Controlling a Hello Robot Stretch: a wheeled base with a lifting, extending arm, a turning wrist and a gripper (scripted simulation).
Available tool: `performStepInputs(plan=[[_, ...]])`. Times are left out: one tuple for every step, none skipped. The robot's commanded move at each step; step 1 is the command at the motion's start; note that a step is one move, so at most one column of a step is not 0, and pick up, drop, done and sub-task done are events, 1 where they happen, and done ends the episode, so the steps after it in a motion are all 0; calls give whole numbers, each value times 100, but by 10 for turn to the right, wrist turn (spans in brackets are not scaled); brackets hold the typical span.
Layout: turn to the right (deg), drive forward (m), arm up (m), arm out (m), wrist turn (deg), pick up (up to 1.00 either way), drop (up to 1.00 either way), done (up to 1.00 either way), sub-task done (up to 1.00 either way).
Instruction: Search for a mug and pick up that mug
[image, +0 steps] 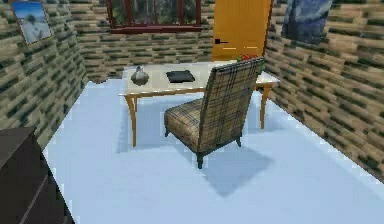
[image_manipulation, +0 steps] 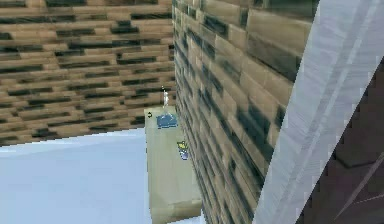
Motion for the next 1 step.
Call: performStepInputs(plan=[[-150, 0, 0, 0, 0, 0, 0, 0, 0]])
